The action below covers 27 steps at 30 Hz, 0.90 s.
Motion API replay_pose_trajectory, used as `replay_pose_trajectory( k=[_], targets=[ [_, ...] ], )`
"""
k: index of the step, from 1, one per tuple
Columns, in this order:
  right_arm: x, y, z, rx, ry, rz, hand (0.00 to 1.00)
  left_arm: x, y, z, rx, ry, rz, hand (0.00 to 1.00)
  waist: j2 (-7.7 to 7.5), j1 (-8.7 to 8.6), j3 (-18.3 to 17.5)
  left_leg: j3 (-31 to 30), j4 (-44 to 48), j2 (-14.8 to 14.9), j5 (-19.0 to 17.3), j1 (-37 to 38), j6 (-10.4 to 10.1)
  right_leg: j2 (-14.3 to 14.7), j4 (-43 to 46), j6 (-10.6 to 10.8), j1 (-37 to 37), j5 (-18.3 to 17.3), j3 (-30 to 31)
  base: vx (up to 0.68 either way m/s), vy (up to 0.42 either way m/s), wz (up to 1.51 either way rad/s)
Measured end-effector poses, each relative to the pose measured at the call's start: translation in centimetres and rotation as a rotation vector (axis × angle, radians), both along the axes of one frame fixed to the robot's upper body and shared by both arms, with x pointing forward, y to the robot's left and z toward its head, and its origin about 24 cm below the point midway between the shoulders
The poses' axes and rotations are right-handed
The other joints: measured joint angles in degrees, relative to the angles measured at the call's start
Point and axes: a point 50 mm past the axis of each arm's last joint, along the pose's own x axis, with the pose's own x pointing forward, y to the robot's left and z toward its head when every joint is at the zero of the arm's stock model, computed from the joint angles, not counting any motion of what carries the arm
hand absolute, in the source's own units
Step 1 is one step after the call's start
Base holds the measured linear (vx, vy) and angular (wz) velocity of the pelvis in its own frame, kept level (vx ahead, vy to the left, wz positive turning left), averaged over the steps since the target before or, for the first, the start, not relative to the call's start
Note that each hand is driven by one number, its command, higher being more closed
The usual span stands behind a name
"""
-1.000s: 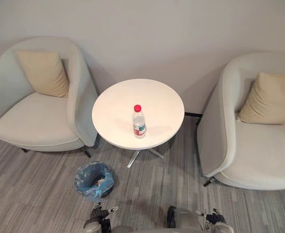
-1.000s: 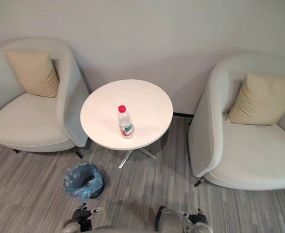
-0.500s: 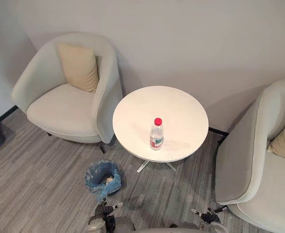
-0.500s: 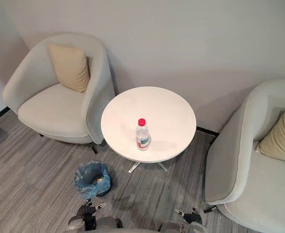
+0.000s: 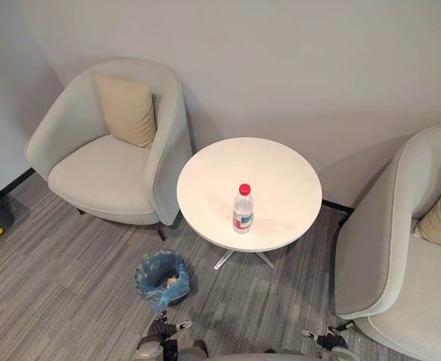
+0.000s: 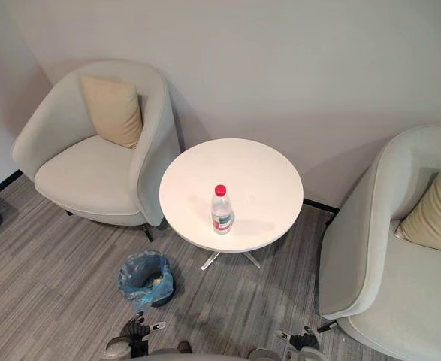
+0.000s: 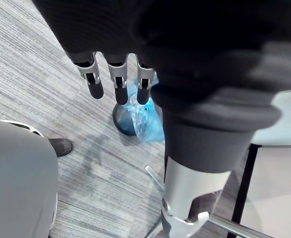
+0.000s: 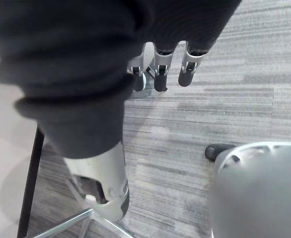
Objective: Gather rubbish on tea table into small bin, then transfer packed bag to large trash can.
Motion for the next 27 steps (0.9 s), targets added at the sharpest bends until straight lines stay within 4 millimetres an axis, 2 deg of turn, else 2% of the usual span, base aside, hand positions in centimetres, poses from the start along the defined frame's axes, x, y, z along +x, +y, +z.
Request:
replay_pose_trajectory(
  k=[1,4,6,7,9,10,12,17,27],
  targets=[
    [0.3,-0.1,0.2,-0.017,-0.008,0.024,0.0,0.1,0.1,0.0,0.005,-0.001,-0.004,0.0,0.03,-0.04,-0.02,-0.58,-0.29,-0.1,0.21,-0.1,0.02,0.16,-0.16,0.04,-0.19,0.08,0.29,-0.1,-0.014,-0.1],
    [3.8,-0.8,2.5,-0.099,-0.162,0.147,0.0,0.0,1.0,0.2,0.039,0.006,-0.044,0.0,0.1,-0.1,-0.05,-1.72,-1.46,-0.18,0.84,-0.32,-0.15,1.18,-0.9,0.16,-1.0,0.07,2.56,-0.07,-0.016,-0.08],
    [6.6,-1.6,5.5,-0.184,-0.34,0.221,0.0,-1.2,1.7,0.0,0.066,0.039,-0.061,0.0,0.33,-0.1,-0.49,-1.97,-1.91,-0.16,0.75,-0.31,-0.22,1.59,-1.44,0.14,-1.71,0.07,4.16,-0.01,-0.006,-0.02],
    [7.2,-1.8,6.3,-0.206,-0.379,0.234,0.0,-1.4,1.7,-0.1,0.069,0.044,-0.069,0.0,0.41,-0.13,-0.61,-2.14,-1.9,-0.19,0.74,-0.29,-0.21,1.59,-1.62,0.15,-1.72,0.07,4.41,0.05,0.0,0.06],
    [8.5,-2.4,8.5,-0.275,-0.487,0.282,0.0,-3.2,2.0,-0.4,0.077,0.091,-0.077,0.0,0.33,-0.12,-1.14,-2.51,-1.92,-0.3,0.89,-0.44,-0.43,1.69,-2.05,0.39,-1.6,0.45,4.5,0.08,-0.006,0.07],
    [8.8,-2.4,8.9,-0.286,-0.505,0.293,0.0,-3.6,2.0,-0.4,0.076,0.1,-0.074,0.0,0.27,-0.04,-1.25,-2.62,-1.92,-0.3,1.06,-0.52,-0.18,1.79,-2.27,0.35,-1.52,0.49,4.48,0.07,-0.015,0.06],
    [10.0,-1.8,10.6,-0.322,-0.583,0.368,0.0,-4.3,2.2,-0.5,0.081,0.115,-0.073,0.0,-0.03,0.03,-1.49,-3.2,-1.9,-0.31,1.11,-0.79,-0.13,2.34,-2.96,-0.36,-1.3,1.14,4.42,0.09,-0.034,0.07],
    [11.6,0.1,12.9,-0.331,-0.727,0.455,0.0,-4.6,2.2,-0.5,0.086,0.119,-0.087,0.0,-0.19,-0.02,-1.6,-4.84,-1.9,-0.33,1.1,-0.57,-0.12,2.68,-4.43,-0.46,0.22,1.64,4.43,0.08,-0.016,0.03],
    [14.0,3.8,14.4,-0.285,-0.831,0.641,0.0,-4.5,2.0,-0.5,0.091,0.112,-0.12,0.0,-0.05,0.08,-1.52,-6.12,-1.9,-0.34,1.1,-0.93,-0.12,2.82,-5.92,-0.35,0.4,2.31,4.08,-0.03,0.006,0.03]
  ],
)
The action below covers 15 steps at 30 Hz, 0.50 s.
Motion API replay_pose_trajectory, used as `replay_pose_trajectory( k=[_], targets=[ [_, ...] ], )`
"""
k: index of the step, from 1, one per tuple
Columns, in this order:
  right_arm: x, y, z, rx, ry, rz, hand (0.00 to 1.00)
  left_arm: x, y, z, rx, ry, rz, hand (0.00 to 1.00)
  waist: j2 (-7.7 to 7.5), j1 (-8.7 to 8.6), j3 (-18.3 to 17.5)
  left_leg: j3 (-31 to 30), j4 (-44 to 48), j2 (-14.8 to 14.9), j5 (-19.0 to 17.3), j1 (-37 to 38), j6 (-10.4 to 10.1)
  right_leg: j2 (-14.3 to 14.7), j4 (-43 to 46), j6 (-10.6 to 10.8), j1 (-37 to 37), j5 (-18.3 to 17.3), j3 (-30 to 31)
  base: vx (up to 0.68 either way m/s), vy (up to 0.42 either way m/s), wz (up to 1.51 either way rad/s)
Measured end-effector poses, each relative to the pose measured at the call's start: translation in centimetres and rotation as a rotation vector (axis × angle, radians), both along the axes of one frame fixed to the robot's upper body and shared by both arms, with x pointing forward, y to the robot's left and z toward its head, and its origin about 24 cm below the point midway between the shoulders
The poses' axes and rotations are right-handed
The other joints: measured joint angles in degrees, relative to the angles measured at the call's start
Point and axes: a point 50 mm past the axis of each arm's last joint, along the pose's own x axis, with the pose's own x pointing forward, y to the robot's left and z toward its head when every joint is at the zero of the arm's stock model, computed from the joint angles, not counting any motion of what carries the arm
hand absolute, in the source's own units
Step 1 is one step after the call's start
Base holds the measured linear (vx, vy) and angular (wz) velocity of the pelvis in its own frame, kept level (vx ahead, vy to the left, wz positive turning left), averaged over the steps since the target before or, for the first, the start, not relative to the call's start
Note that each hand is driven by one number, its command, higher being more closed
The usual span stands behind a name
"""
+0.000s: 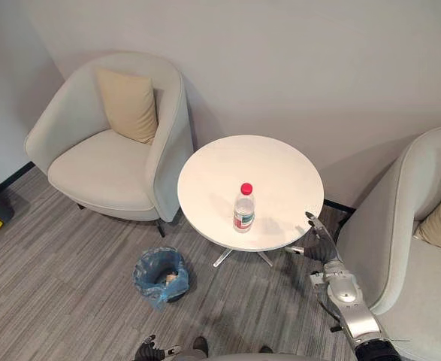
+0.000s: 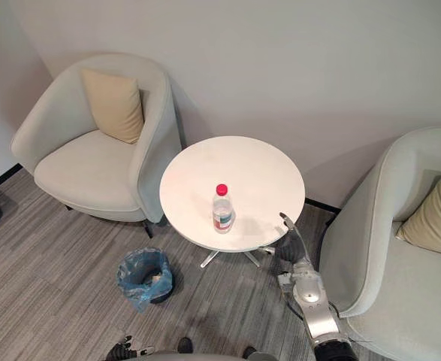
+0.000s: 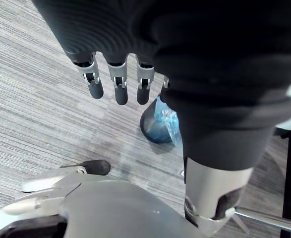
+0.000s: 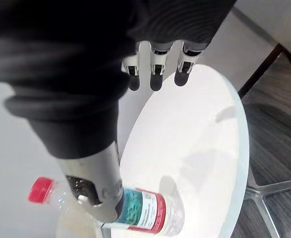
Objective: Gather rubbish on tea table into small bin, then transfer packed bag to large trash can.
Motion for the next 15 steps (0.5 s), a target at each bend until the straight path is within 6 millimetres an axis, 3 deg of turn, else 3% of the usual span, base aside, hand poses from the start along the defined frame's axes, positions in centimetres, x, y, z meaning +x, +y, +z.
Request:
replay_pose_trajectory(
  k=[9,15],
  targets=[
    [2.2,1.7,0.5,-0.027,-0.013,0.088,0.0,0.3,-0.2,0.1,0.001,-0.014,-0.026,0.0,0.7,0.22,0.3,-1.79,-0.14,-0.18,0.21,-1.65,-0.03,0.17,-1.7,0.05,-0.08,0.84,-1.53,0.0,-0.001,0.09],
    [4.0,1.6,0.8,0.003,-0.005,0.051,0.0,1.0,-0.4,0.2,-0.003,-0.035,-0.034,0.0,1.65,1.6,1.24,-2.97,-0.1,-0.38,0.29,-3.12,0.06,0.24,-2.44,0.0,-0.24,0.88,-2.77,0.03,-0.001,0.1]
  ],
)
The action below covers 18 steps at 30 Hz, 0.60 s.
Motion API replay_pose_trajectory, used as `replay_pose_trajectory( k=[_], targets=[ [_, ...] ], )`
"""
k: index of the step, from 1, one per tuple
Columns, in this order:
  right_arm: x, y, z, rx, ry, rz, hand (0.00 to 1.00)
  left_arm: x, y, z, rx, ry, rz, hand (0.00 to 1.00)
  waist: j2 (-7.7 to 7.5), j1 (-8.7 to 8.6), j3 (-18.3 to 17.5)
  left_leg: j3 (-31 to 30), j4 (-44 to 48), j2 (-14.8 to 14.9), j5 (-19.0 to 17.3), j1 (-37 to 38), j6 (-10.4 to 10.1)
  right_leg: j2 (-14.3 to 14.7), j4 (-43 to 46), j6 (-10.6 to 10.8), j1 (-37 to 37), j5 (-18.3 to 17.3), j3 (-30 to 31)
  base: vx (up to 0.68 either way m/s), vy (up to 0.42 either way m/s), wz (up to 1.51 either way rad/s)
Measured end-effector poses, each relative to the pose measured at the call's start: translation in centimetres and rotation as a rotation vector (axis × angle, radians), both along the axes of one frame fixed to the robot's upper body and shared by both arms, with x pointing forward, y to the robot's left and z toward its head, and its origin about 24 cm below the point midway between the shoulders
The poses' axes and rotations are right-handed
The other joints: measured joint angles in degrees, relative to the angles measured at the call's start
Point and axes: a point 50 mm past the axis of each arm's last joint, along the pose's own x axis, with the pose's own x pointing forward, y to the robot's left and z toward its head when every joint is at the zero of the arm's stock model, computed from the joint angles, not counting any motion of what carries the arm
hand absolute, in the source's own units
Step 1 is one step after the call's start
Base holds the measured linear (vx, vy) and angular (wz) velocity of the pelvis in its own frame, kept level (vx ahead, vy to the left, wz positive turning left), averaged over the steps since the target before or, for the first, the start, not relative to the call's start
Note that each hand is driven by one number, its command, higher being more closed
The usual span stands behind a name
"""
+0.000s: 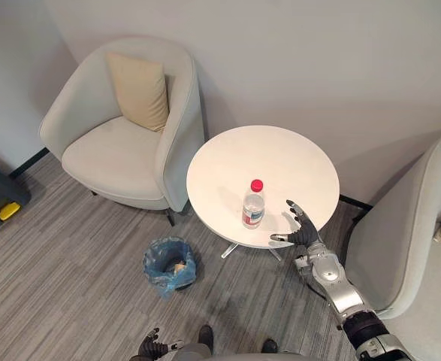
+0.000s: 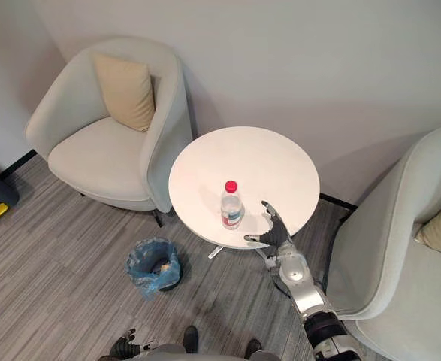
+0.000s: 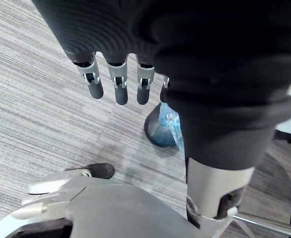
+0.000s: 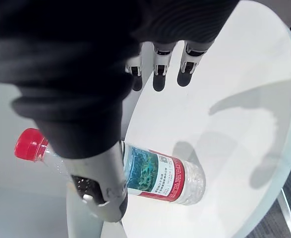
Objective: Gather rubbish on tea table into small bin, then transfer packed bag to large trash can.
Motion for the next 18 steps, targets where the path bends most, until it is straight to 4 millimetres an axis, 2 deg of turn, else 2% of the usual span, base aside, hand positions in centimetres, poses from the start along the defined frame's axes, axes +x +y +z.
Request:
replay_pose_trajectory(
  k=[4,8,13,15,17,18],
  targets=[
    [1.7,0.3,1.2,0.021,-0.029,-0.002,0.0,0.4,-0.2,0.1,0.001,-0.015,-0.013,0.0,0.2,0.28,1.75,-0.5,-0.01,-0.03,0.24,-1.04,0.02,0.02,-0.04,0.0,-0.79,0.0,-0.34,0.0,0.002,0.08],
    [2.3,0.4,1.3,0.029,-0.025,-0.024,0.0,0.5,-0.3,0.1,0.005,-0.021,-0.005,0.0,0.22,1.53,3.53,-0.81,-0.02,-0.13,0.26,-1.31,0.02,-0.05,-0.07,0.0,-0.91,0.0,-0.59,0.0,0.002,0.03],
    [3.6,0.9,1.7,0.048,-0.019,-0.038,0.0,0.7,-0.3,0.2,0.004,-0.034,0.001,0.0,0.22,1.78,4.7,-2.06,-0.02,-0.37,0.85,-3.01,0.14,-0.22,-0.06,-0.01,-1.94,0.0,-1.82,-0.01,0.006,0.13],
    [3.9,1.3,2.1,0.049,-0.032,-0.031,0.0,0.8,-0.3,0.2,0.002,-0.039,0.005,0.0,0.41,2.9,5.35,-2.1,-0.02,-0.42,0.85,-3.11,0.13,-0.27,-0.04,0.0,-2.01,0.0,-1.87,0.0,0.0,0.0],
    [4.2,1.5,2.3,0.05,-0.039,-0.026,0.0,0.8,-0.4,0.2,0.001,-0.042,0.008,0.0,0.57,3.15,5.63,-2.33,-0.02,-0.48,0.92,-3.38,0.11,-0.31,-0.03,0.0,-2.14,-0.01,-2.11,-0.02,0.01,0.06],
    [4.3,1.6,2.5,0.052,-0.044,-0.024,1.0,0.8,-0.4,0.2,0.001,-0.043,0.008,0.0,0.59,3.21,5.67,-2.49,-0.02,-0.5,1.01,-3.65,0.11,-0.33,-0.01,0.0,-2.31,-0.01,-2.28,-0.02,0.008,0.13]
  ],
)
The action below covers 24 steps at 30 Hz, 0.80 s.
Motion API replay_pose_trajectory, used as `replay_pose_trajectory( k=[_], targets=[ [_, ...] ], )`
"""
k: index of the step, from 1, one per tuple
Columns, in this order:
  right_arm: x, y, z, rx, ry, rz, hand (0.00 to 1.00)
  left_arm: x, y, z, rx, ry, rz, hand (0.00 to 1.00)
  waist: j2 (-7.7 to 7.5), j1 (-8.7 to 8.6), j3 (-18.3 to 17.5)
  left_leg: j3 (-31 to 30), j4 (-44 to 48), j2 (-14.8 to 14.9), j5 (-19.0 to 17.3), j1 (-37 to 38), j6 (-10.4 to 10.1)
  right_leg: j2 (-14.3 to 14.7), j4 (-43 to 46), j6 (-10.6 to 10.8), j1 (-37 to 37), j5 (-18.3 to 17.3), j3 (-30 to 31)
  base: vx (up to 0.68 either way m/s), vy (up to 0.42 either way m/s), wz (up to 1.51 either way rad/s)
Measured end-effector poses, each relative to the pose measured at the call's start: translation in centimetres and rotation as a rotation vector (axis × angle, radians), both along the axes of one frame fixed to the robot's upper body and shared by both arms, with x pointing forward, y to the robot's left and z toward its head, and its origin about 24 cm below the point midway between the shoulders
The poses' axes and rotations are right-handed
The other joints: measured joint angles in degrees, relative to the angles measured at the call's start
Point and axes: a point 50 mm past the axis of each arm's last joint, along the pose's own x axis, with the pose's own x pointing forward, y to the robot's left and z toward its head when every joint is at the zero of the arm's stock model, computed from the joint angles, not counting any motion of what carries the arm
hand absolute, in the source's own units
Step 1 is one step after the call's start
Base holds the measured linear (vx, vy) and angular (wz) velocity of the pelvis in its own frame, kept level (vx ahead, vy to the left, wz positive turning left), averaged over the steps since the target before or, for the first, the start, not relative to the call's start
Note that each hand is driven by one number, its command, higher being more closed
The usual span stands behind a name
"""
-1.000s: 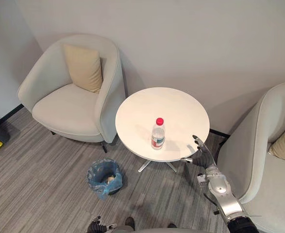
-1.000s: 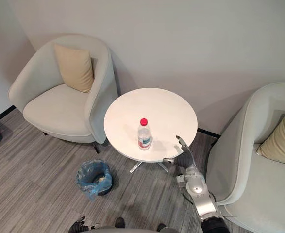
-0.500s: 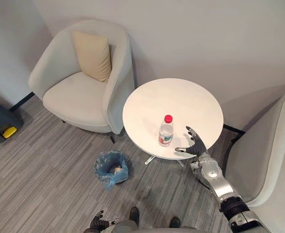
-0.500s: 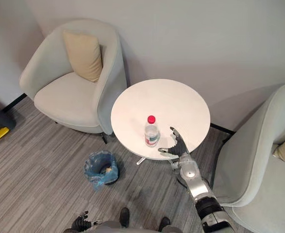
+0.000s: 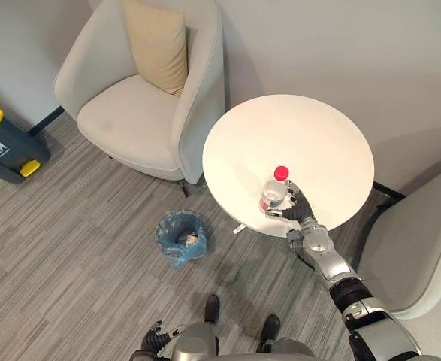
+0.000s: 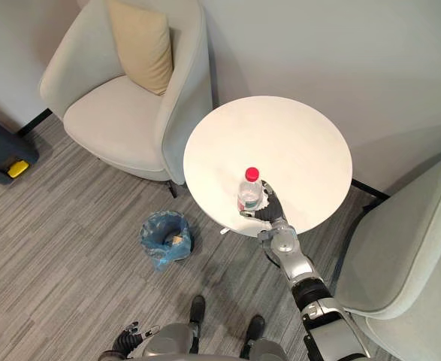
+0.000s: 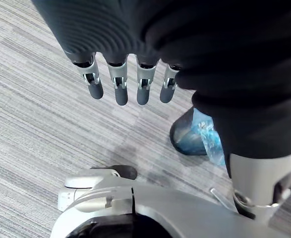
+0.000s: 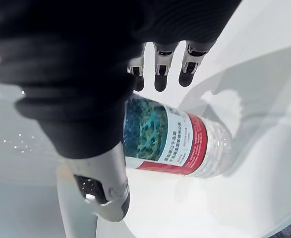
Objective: Gather rubbish on tea table into small bin, then transfer packed bag to large trash can.
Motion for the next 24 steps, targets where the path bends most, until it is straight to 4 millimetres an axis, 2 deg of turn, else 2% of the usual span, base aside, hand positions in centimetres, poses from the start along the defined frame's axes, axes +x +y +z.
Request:
replay_pose_trajectory(
  k=[4,8,16,19,24],
  targets=[
    [1.5,0.6,1.6,0.018,-0.036,0.001,1.0,0.5,0.0,0.2,-0.003,-0.022,0.006,0.0,0.31,0.1,1.9,-1.21,0.0,-0.01,0.62,-1.13,-0.2,0.0,0.31,-0.01,-0.71,-0.01,-1.05,-0.04,0.007,0.14],
    [2.3,0.9,2.7,0.039,-0.072,-0.014,1.0,0.6,0.0,0.2,-0.003,-0.028,0.007,0.0,0.56,1.3,3.02,-1.41,0.0,0.0,0.8,-1.94,-0.27,-0.03,0.64,-0.02,-1.58,-0.02,-1.14,0.0,0.004,0.02],
    [2.4,0.9,3.4,0.11,-0.096,-0.04,1.0,0.5,0.0,0.2,0.004,-0.026,0.03,0.0,0.57,1.6,3.14,-2.57,0.01,-0.1,1.05,-2.58,-0.44,-0.06,0.65,0.01,-1.6,-0.05,-1.12,0.0,0.013,0.09],
    [1.4,0.9,4.8,0.166,-0.181,-0.035,1.0,0.4,0.0,0.2,0.004,-0.022,0.033,0.0,0.56,1.21,3.14,-2.39,0.06,-0.06,1.05,-2.27,-0.44,-0.1,0.94,0.02,-1.51,-0.06,-0.76,-0.02,0.015,-0.02],
    [-1.2,0.8,5.3,0.191,-0.256,-0.019,1.0,0.3,0.0,0.1,0.005,-0.015,0.034,0.0,0.46,0.73,3.08,-1.76,-0.01,-0.02,1.04,-1.0,-0.44,-0.17,1.16,0.08,-0.64,-0.09,0.06,-0.03,0.019,-0.07]
  ],
)
